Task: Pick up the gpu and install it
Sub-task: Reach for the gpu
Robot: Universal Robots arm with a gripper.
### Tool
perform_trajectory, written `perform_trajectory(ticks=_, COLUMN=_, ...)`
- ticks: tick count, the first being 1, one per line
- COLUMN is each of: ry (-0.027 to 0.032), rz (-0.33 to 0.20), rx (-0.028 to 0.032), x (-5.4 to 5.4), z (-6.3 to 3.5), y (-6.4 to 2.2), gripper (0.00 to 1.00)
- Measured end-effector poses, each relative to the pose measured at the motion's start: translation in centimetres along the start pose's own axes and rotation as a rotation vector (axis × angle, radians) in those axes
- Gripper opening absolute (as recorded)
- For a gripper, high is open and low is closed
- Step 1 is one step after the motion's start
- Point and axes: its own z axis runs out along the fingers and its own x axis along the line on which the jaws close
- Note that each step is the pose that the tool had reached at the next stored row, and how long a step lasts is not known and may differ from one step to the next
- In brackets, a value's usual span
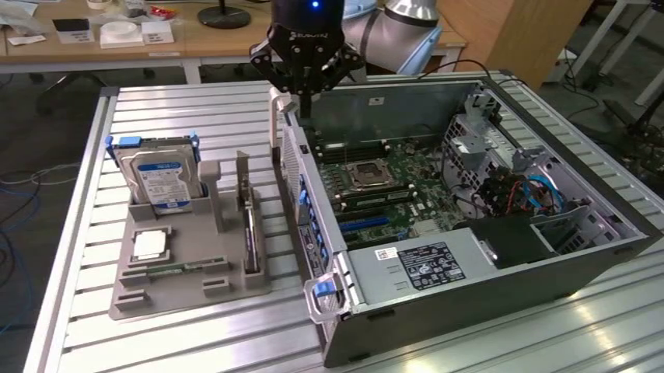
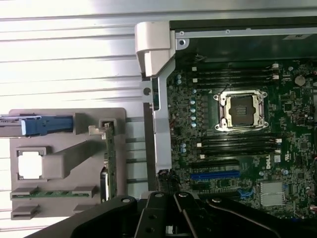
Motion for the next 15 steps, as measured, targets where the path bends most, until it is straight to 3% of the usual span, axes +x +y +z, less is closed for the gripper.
perform_trajectory(ticks=15, ry=0.0, rz=0.0, rx=0.0, x=5.3, z=-0.03, y=-0.22, gripper=0.11)
